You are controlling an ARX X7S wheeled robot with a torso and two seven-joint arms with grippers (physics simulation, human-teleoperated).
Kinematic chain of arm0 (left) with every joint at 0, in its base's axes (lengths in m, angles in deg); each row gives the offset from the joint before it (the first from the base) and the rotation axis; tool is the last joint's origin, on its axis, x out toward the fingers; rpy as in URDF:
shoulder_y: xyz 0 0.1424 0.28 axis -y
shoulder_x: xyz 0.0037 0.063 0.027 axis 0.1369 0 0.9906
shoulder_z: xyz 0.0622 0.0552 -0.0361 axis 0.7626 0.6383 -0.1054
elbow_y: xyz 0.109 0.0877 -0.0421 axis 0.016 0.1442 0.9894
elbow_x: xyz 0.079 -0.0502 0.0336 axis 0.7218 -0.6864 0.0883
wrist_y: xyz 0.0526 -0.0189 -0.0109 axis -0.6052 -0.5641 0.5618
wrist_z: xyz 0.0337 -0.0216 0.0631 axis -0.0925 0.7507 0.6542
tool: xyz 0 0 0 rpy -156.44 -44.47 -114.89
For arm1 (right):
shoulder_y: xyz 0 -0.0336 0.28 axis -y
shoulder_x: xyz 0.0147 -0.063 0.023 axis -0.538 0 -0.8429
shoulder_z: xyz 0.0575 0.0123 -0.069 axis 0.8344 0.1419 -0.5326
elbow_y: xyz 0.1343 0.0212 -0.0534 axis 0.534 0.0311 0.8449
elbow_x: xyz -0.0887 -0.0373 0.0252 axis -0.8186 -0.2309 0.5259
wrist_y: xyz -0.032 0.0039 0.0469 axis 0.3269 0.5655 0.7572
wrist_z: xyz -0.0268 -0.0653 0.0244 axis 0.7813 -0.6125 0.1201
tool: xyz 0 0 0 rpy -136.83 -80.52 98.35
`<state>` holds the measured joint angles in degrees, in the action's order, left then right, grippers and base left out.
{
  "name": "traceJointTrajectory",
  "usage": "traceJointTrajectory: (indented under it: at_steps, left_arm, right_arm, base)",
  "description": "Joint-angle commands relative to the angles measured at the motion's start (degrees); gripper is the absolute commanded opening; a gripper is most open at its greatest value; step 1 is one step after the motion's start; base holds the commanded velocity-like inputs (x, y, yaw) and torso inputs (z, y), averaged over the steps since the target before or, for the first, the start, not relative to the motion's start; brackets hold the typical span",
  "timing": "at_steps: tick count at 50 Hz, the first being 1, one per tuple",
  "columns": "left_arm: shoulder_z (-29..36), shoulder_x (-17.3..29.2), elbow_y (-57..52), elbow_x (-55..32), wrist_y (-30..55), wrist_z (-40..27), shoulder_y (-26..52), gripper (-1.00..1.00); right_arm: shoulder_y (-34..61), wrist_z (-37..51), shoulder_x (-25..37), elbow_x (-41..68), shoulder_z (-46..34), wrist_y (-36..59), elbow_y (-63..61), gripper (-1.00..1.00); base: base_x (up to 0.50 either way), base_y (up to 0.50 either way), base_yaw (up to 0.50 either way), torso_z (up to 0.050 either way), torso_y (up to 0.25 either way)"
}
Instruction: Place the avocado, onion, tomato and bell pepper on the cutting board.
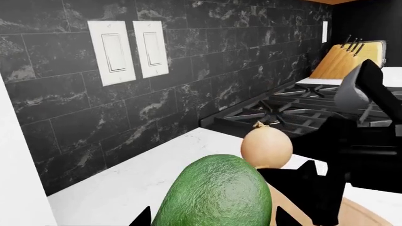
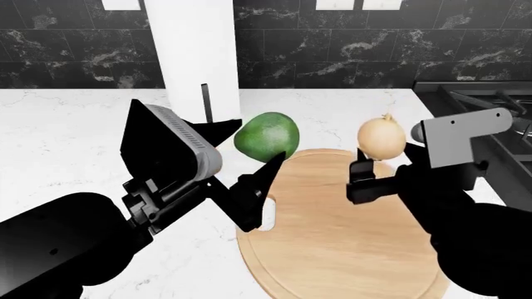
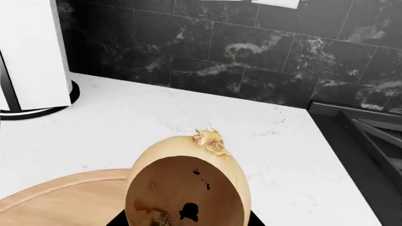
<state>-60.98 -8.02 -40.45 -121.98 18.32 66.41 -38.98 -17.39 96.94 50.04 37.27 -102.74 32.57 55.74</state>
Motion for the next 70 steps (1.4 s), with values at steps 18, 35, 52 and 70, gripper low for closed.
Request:
traceJointTrajectory:
  at_steps: [18,35,52,70]
  left_arm:
    - [-0.9,0.6,0.2,-1.7,-1.1,-0.4,0.0,-1.00]
    - [-0.8,0.7,-0.2,-2.3,-1.1,-1.0,0.2,-1.00]
    - [-0.6,0.8,0.2,-1.9,-1.9,-0.5,0.1,-1.00]
    - [-0.8,1.1,0.3,-2.6,-2.1,-0.8,0.0,-1.00]
  right_arm:
    - [-2.0,-1.1,-0.3,-2.4,-1.9,0.2,3.8,-1.00]
    - [-4.4,-2.3,0.0,-2.9,-2.5,-0.9,4.6,-1.00]
    - [-4.9,-2.6,-0.1,-2.8,-3.0,-0.8,5.6,-1.00]
    - [-3.9,-1.6,0.0,-1.2,-2.7,-0.1,5.0,1.00]
  base:
    - [0.00,0.00,0.00,0.000,0.000]
    - [0.00,0.00,0.00,0.000,0.001]
    - [0.00,0.00,0.00,0.000,0.000]
    - [0.00,0.00,0.00,0.000,0.001]
